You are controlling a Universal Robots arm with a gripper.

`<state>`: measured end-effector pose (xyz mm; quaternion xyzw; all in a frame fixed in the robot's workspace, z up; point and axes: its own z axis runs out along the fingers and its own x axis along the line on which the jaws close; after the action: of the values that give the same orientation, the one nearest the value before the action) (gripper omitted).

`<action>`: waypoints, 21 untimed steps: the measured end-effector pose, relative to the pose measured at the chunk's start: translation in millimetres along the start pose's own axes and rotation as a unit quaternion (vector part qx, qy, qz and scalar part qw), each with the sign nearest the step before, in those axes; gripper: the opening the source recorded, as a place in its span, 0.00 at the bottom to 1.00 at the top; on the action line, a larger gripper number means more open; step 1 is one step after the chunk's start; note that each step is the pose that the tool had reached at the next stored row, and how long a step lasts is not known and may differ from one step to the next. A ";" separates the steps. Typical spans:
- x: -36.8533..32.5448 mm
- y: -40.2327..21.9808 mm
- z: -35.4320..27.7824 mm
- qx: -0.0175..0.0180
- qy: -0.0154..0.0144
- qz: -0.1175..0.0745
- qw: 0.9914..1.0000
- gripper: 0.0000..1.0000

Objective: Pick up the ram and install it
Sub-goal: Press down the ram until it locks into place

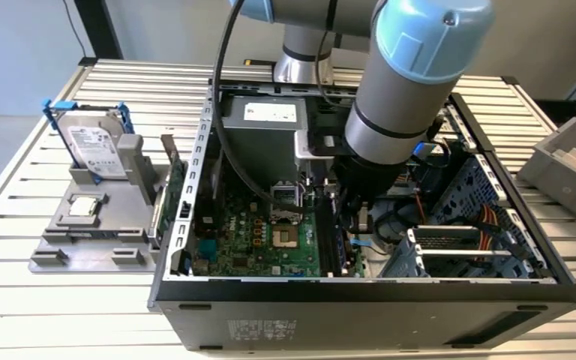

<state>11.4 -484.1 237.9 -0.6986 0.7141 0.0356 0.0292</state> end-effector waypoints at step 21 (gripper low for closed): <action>-6.9 0.7 -75.9 0.000 0.000 0.000 1.000 0.00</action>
<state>11.5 -484.2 314.1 -0.6986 0.7140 0.0355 0.0291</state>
